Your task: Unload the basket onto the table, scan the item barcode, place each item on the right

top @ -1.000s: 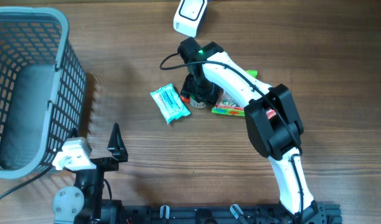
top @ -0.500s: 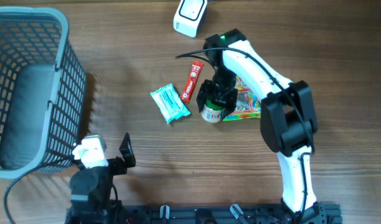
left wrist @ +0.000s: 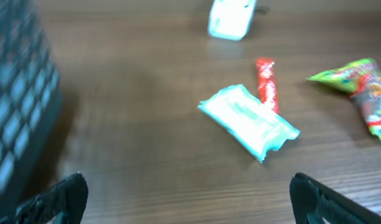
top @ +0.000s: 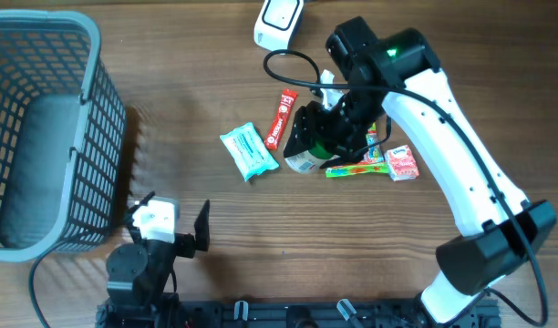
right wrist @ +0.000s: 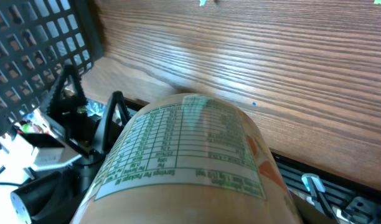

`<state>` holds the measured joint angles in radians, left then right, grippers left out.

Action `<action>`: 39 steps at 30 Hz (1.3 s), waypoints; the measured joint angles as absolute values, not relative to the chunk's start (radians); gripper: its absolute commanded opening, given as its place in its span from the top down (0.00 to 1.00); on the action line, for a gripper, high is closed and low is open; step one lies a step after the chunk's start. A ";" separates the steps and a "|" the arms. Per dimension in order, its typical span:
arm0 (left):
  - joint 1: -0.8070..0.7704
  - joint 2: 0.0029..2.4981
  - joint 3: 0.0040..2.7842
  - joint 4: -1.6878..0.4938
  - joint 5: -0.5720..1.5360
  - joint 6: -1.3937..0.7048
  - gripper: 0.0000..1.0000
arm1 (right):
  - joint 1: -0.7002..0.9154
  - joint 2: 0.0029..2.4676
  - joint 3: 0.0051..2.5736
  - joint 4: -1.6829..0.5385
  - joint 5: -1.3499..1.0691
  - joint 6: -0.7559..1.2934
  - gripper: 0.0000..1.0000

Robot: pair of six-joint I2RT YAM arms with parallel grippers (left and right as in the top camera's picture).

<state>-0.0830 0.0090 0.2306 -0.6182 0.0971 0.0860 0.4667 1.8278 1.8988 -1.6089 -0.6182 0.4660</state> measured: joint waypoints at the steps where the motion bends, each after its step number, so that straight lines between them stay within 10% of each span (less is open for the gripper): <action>1: -0.083 0.009 0.228 -0.549 0.125 0.157 0.00 | 0.467 1.819 1.899 -1.610 -0.616 0.466 0.50; 13: -0.083 0.016 0.082 -0.231 0.309 0.478 0.00 | 0.506 1.811 1.899 -1.609 -0.533 0.466 0.50; 25: -0.083 0.028 0.081 -0.231 0.027 -0.009 0.00 | 0.534 1.811 1.899 -1.573 -0.443 0.564 0.49; 39: -0.083 0.035 0.081 -0.231 0.023 -0.022 0.00 | 0.534 1.985 1.909 -0.560 0.183 0.336 0.51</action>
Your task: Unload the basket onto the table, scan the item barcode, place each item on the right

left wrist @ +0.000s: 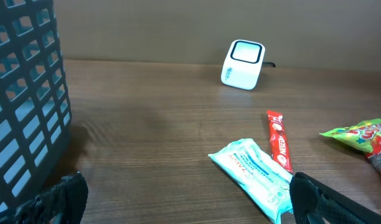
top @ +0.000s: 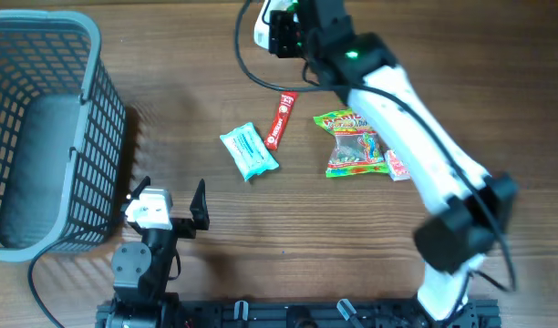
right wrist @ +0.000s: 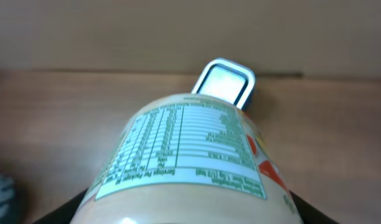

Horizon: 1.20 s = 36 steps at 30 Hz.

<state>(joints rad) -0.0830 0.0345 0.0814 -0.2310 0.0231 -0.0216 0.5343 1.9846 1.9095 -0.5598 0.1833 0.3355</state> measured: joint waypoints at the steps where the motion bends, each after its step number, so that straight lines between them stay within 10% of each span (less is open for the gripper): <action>1: -0.083 0.035 0.081 -0.231 0.023 -0.022 0.00 | 0.533 2.056 1.909 -0.475 0.208 0.300 0.51; 17: -0.083 0.036 0.080 -0.231 0.023 -0.022 0.00 | 0.515 2.480 1.899 0.463 0.300 0.021 0.45; 28: -0.083 0.036 0.080 -0.231 0.023 -0.022 0.00 | 0.464 2.508 1.900 0.427 0.188 0.082 0.42; 36: -0.083 0.036 0.078 -0.231 0.023 -0.022 0.00 | 0.461 2.228 1.900 -0.146 0.283 0.035 0.47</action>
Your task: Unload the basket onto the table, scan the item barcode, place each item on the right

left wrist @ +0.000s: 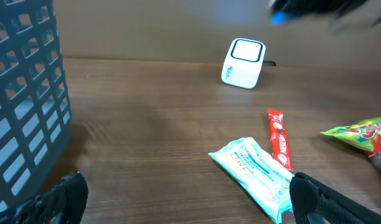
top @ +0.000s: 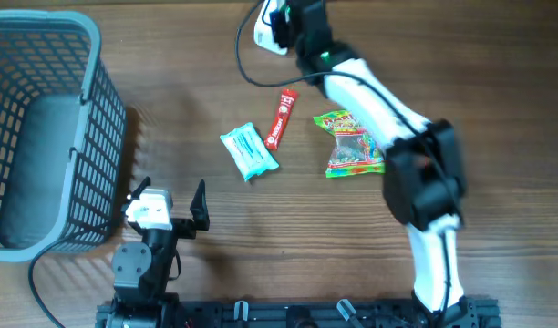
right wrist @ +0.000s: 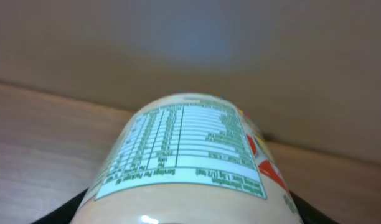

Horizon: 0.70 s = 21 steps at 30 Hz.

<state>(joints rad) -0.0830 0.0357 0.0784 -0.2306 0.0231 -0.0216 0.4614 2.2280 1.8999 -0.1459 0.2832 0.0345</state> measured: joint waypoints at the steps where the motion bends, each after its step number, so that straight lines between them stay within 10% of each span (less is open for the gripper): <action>1: -0.083 0.035 0.078 -0.231 0.023 -0.022 0.00 | 0.454 2.148 1.905 -0.245 0.317 0.027 0.48; 8: -0.083 0.036 0.077 -0.231 0.023 -0.022 0.00 | 0.107 1.914 1.923 -0.853 0.414 0.186 0.43; 14: -0.083 0.036 0.077 -0.231 0.023 -0.022 0.00 | -0.436 1.963 1.919 -0.957 0.160 0.336 0.42; 21: -0.083 0.036 0.077 -0.231 0.023 -0.022 0.00 | -0.717 2.280 1.919 -0.989 0.078 0.400 0.36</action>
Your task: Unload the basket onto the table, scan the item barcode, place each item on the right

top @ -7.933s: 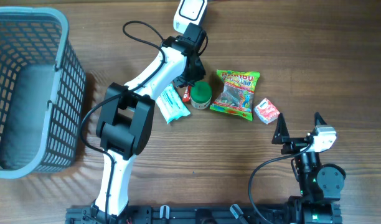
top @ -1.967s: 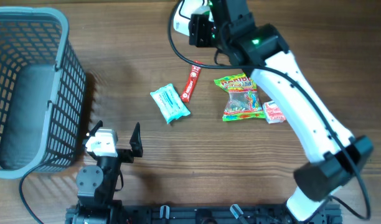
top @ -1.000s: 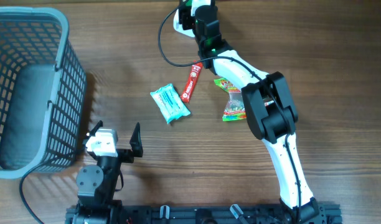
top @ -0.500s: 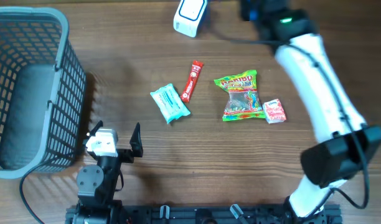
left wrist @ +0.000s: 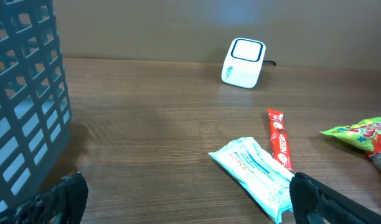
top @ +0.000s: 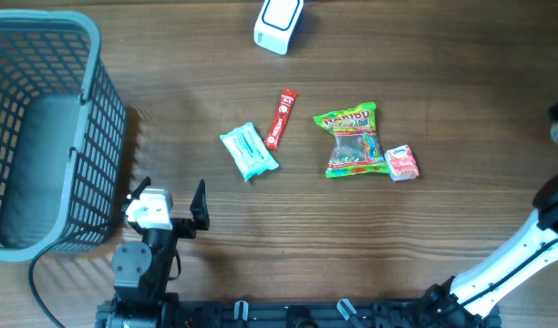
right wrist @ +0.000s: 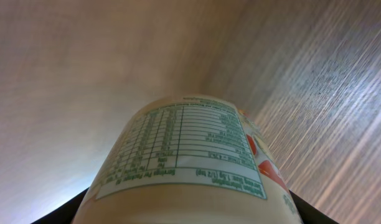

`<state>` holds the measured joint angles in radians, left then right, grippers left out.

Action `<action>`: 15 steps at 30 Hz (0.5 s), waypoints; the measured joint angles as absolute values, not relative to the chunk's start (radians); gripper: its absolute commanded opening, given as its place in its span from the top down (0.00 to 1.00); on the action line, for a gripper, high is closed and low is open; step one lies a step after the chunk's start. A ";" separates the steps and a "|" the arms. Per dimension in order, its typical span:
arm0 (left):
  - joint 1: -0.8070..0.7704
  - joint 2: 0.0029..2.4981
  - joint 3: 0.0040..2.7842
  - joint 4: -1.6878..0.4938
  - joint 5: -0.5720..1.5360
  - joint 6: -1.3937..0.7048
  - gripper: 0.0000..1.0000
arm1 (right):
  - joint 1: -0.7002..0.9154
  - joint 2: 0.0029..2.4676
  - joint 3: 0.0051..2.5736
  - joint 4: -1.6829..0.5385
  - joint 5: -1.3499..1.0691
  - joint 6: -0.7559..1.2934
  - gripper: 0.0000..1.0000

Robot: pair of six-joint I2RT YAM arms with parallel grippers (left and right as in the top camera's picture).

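A cream bottle [right wrist: 184, 155] with a green nutrition table fills the right wrist view. My right gripper [right wrist: 184, 214] is shut on it, its dark fingers showing at the bottom corners. Overhead, only a dark bit of that gripper shows at the far right edge, and the bottle is out of view there. The white scanner [top: 279, 18] stands at the table's far edge, also seen as the scanner [left wrist: 243, 62] in the left wrist view. My left gripper [top: 165, 223] rests open near the front edge, nothing between its fingers [left wrist: 312, 199].
A grey mesh basket [top: 42, 128] stands at the left. Mid-table lie a red stick pack [top: 281, 118], a pale blue wipes pack [top: 249, 150], a green gummy bag [top: 350, 141] and a small pink box [top: 402, 162]. The right arm [top: 525, 246] crosses the bottom right corner.
My right gripper with the bottle was at the scanner at the table's far edge; now it is at the far right edge of the overhead view. The left arm has not moved.
My right gripper held the bottle over the snacks in mid-table. Then it held the bottle by the scanner, label toward the wrist camera, and stayed there at the last earlier moment. Now it is away at the right. The left gripper stayed open throughout.
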<state>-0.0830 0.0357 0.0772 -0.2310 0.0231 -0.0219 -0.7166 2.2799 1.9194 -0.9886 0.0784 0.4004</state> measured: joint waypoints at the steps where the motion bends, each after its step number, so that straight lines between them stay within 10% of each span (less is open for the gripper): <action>1: -0.083 0.036 0.077 -0.231 0.023 -0.022 0.00 | -0.734 2.308 1.919 -0.988 0.078 0.400 0.31; 5: -0.083 0.036 0.077 -0.231 0.023 -0.022 0.00 | -0.825 2.347 1.918 -0.940 0.067 0.392 0.01; 15: -0.083 0.036 0.077 -0.231 0.023 -0.022 0.00 | -0.896 2.144 2.091 -1.129 -0.130 0.430 0.00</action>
<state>-0.0830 0.0357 0.0772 -0.2310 0.0231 -0.0219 -0.8959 2.1437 2.0914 -1.1290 -0.1299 0.4305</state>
